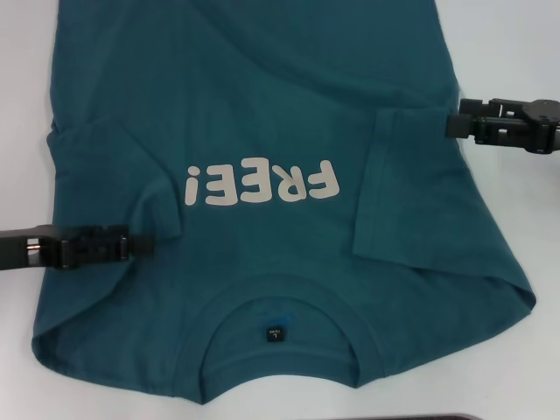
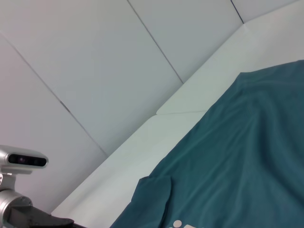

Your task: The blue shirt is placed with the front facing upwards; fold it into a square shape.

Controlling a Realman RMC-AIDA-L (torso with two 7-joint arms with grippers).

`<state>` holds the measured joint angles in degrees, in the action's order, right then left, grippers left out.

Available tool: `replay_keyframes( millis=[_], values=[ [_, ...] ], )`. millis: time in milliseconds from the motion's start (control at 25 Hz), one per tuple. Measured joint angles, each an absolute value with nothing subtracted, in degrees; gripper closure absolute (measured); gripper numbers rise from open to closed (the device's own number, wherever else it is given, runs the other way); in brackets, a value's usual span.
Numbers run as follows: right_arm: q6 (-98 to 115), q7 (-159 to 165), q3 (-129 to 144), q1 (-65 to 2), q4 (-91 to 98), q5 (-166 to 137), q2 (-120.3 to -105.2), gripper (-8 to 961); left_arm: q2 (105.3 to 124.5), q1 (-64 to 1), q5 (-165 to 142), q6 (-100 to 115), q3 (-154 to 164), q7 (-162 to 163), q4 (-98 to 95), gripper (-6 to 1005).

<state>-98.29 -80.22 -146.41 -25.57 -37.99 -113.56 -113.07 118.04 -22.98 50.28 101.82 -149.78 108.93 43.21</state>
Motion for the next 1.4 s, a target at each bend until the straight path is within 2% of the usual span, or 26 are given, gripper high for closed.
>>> replay_keyframes(
  millis=[440, 840, 1040, 1400],
  values=[
    [-95.93, -80.1, -146.52, -26.56, -37.94, -113.2, -113.02, 33, 115.77, -21.24, 50.27, 105.74, -152.98, 112.2, 43.58, 108],
    [-94.13, -78.99, -146.04, -27.06, -37.36, -113.59, -113.35, 22, 111.52, -17.1, 50.17, 105.92, -153.28, 114.72, 43.16, 109],
    [-93.89, -77.7, -145.41, -27.85, -37.35, -114.87, -113.32, 22, 110.73, -15.58, 49.94, 106.43, -152.85, 114.48, 42.59, 109],
    [-93.72, -76.85, -145.28, -28.59, -37.62, -115.18, -113.42, 23, 110.59, -15.1, 44.84, 106.75, -153.17, 115.23, 42.54, 109]
  ],
)
